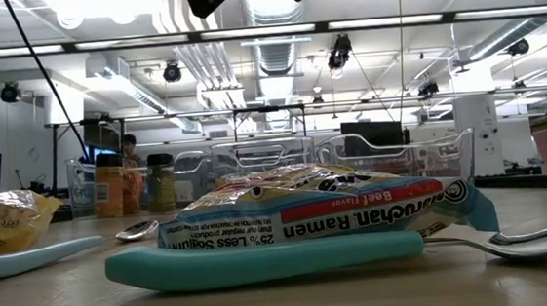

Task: Pick & Place Food Item
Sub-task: Put the top red seasoning can into the left transparent bin

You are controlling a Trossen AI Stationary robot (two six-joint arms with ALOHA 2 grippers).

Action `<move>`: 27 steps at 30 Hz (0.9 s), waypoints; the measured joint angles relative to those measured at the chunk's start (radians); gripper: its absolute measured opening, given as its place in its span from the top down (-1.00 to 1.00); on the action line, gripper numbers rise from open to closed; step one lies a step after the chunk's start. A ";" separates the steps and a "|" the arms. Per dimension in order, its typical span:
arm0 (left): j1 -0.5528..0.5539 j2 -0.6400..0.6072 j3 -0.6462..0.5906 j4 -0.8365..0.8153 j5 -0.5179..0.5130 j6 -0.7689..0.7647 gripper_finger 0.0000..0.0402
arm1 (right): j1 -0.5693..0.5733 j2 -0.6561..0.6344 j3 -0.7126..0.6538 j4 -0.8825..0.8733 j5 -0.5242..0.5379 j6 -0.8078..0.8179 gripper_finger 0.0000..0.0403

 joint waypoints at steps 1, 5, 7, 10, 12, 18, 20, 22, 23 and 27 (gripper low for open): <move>0.000 0.000 0.000 0.002 0.020 0.000 -0.06 | 0.002 0.000 0.000 0.002 -0.013 -0.021 0.01; -0.002 -0.001 0.000 0.008 0.048 0.002 -0.06 | 0.006 -0.003 0.000 0.008 -0.025 -0.029 -0.33; -0.002 -0.001 0.000 0.002 0.041 0.001 -0.06 | 0.005 -0.003 0.000 0.006 -0.022 -0.021 -0.47; 0.004 -0.001 0.000 0.000 0.019 0.000 -0.06 | 0.002 -0.003 0.000 -0.001 -0.007 -0.012 -0.63; 0.011 -0.002 0.000 -0.009 0.010 0.001 -0.06 | 0.003 -0.005 0.000 -0.008 0.016 -0.004 -0.69; 0.047 -0.021 0.002 -0.013 0.003 0.003 -0.06 | 0.001 -0.015 0.002 -0.007 0.075 0.010 -0.74; 0.060 -0.028 0.002 -0.012 0.004 0.003 -0.06 | 0.001 -0.023 0.003 -0.007 0.099 0.011 -0.74; 0.069 -0.038 0.002 -0.038 0.009 -0.007 -0.06 | 0.001 -0.036 -0.001 -0.036 0.130 0.016 -0.75; 0.074 -0.043 0.002 -0.042 0.011 -0.008 -0.06 | -0.002 -0.043 -0.001 -0.034 0.144 0.017 -0.75; 0.086 -0.047 0.003 -0.035 0.015 -0.008 -0.06 | -0.012 -0.063 0.002 -0.039 0.219 0.018 -0.75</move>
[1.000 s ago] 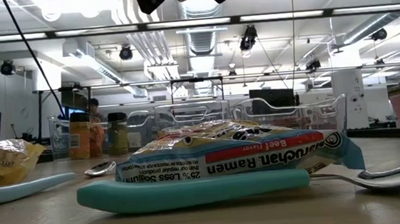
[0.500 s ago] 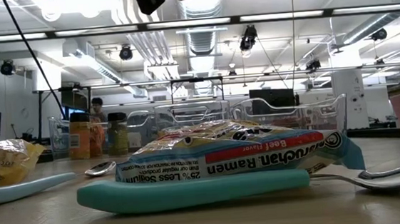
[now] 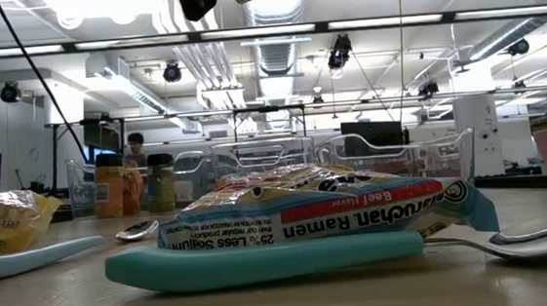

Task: Pick & Place Food Item
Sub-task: Put the top red seasoning can into the left transparent bin

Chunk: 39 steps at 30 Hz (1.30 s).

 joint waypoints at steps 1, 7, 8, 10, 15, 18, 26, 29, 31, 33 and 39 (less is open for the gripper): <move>0.000 0.000 -0.001 -0.001 0.001 0.000 -0.06 | -0.002 -0.001 0.000 -0.002 0.006 0.001 -0.75; 0.032 0.000 0.003 -0.057 -0.027 0.000 -0.06 | -0.020 -0.021 -0.001 -0.038 0.007 0.006 -0.75; 0.043 0.000 0.004 -0.064 -0.036 0.000 -0.06 | -0.021 -0.025 -0.001 -0.045 0.007 0.008 -0.75; 0.068 -0.007 0.005 -0.077 -0.054 -0.003 -0.06 | -0.023 -0.031 -0.001 -0.054 0.009 0.009 -0.75; 0.151 -0.034 0.006 -0.147 -0.097 -0.014 -0.06 | -0.023 -0.057 -0.001 -0.101 0.048 0.010 -0.75; 0.223 -0.050 0.006 -0.237 -0.174 0.009 -0.06 | -0.025 -0.073 -0.001 -0.122 0.063 0.010 -0.75; 0.442 -0.024 0.003 -0.364 -0.318 -0.017 -0.06 | -0.024 -0.097 -0.001 -0.144 0.097 0.007 -0.75; 0.504 0.007 0.003 -0.368 -0.359 -0.065 -0.06 | -0.025 -0.097 -0.001 -0.147 0.103 0.006 -0.75; 0.535 0.027 0.003 -0.367 -0.385 -0.051 -0.06 | -0.024 -0.097 -0.001 -0.147 0.102 0.005 -0.75; 0.558 0.045 0.003 -0.373 -0.392 -0.001 -0.06 | -0.024 -0.097 -0.001 -0.148 0.102 0.002 -0.75; 0.583 0.088 0.003 -0.422 -0.470 0.166 -0.06 | -0.024 -0.096 -0.001 -0.165 0.102 -0.003 -0.75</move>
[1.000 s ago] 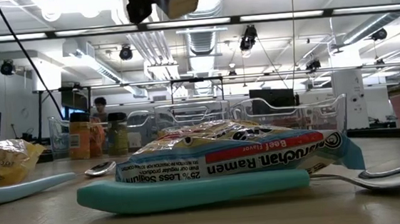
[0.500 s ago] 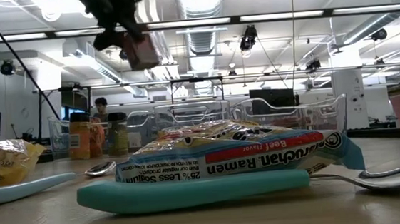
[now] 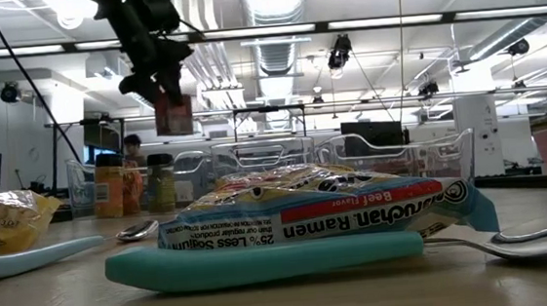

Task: Pick & Place Food Item
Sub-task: Put the top red seasoning can into the left transparent bin

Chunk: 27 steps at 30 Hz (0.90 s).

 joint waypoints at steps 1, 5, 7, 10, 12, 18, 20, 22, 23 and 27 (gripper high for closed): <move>0.000 0.008 0.000 -0.005 -0.010 0.019 -0.06 | 0.000 0.000 0.000 -0.004 0.000 -0.003 -0.75; 0.000 0.047 -0.003 -0.006 -0.018 0.046 -0.06 | 0.000 0.000 -0.003 -0.004 -0.001 -0.007 -0.75; 0.003 0.073 -0.007 -0.005 -0.029 0.048 -0.06 | 0.000 0.000 -0.005 -0.004 -0.001 -0.006 -0.75; 0.021 0.112 -0.007 -0.014 -0.033 0.047 -0.06 | 0.000 0.001 -0.006 -0.004 -0.003 -0.004 -0.75; 0.041 0.132 -0.008 -0.022 -0.038 0.040 -0.06 | 0.002 0.001 -0.006 -0.005 -0.004 0.005 -0.75; 0.096 0.131 -0.062 -0.004 -0.057 -0.018 -0.06 | 0.008 0.001 -0.007 -0.014 -0.004 0.012 -0.75; 0.097 0.112 -0.114 0.017 -0.057 -0.026 -0.06 | 0.009 0.001 -0.007 -0.018 -0.004 0.012 -0.75; 0.095 0.090 -0.173 0.076 -0.054 -0.043 -0.06 | 0.009 0.001 -0.007 -0.019 -0.004 0.011 -0.75; 0.092 0.079 -0.203 0.112 -0.051 -0.056 -0.06 | 0.009 0.001 -0.007 -0.019 -0.004 0.010 -0.75; 0.088 0.034 -0.307 0.228 -0.038 -0.112 -0.06 | 0.009 0.001 -0.007 -0.019 -0.003 0.009 -0.75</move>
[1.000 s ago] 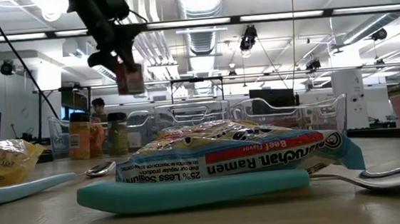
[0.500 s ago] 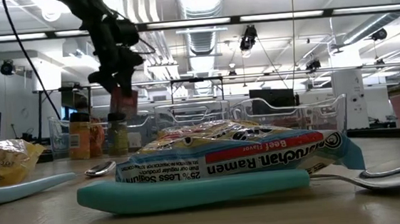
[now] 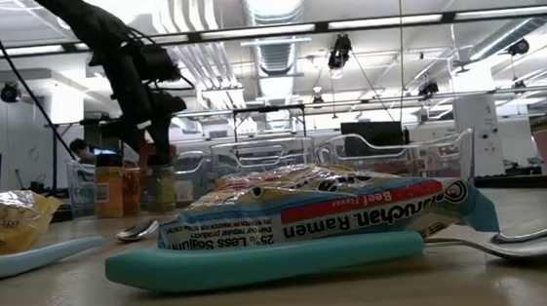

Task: Pick & Place Food Item
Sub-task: Put the top red seasoning can into the left transparent bin

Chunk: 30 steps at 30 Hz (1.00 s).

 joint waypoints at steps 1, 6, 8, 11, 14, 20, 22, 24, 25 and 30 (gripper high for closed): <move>0.000 -0.006 -0.018 0.018 0.002 -0.008 -0.06 | 0.000 0.000 0.000 0.000 0.000 0.000 -0.75; -0.004 -0.006 -0.086 0.055 0.003 -0.022 -0.06 | 0.000 0.000 0.000 0.000 0.000 0.000 -0.75; -0.006 -0.005 -0.104 0.069 0.003 -0.029 -0.06 | 0.000 0.000 0.000 0.000 0.000 0.000 -0.75; -0.007 -0.004 -0.124 0.080 0.003 -0.037 -0.06 | 0.000 0.000 0.000 -0.003 0.000 0.003 -0.75; -0.007 -0.004 -0.128 0.097 0.003 -0.045 -0.06 | 0.000 0.000 0.000 -0.010 0.000 0.003 -0.75; -0.007 -0.002 -0.144 0.117 0.003 -0.051 -0.06 | 0.003 0.000 0.000 -0.010 0.000 0.004 -0.75; -0.007 -0.002 -0.154 0.114 0.003 -0.054 -0.06 | 0.003 0.000 0.000 -0.010 0.000 0.003 -0.75; -0.007 -0.002 -0.160 0.109 0.003 -0.056 -0.06 | 0.003 0.000 0.000 -0.010 0.000 0.003 -0.75; -0.007 -0.002 -0.160 0.101 0.002 -0.059 -0.06 | 0.003 0.000 0.000 -0.010 0.000 0.003 -0.75; -0.007 -0.002 -0.160 0.083 -0.002 -0.055 -0.06 | 0.003 0.000 0.000 -0.010 0.000 0.000 -0.75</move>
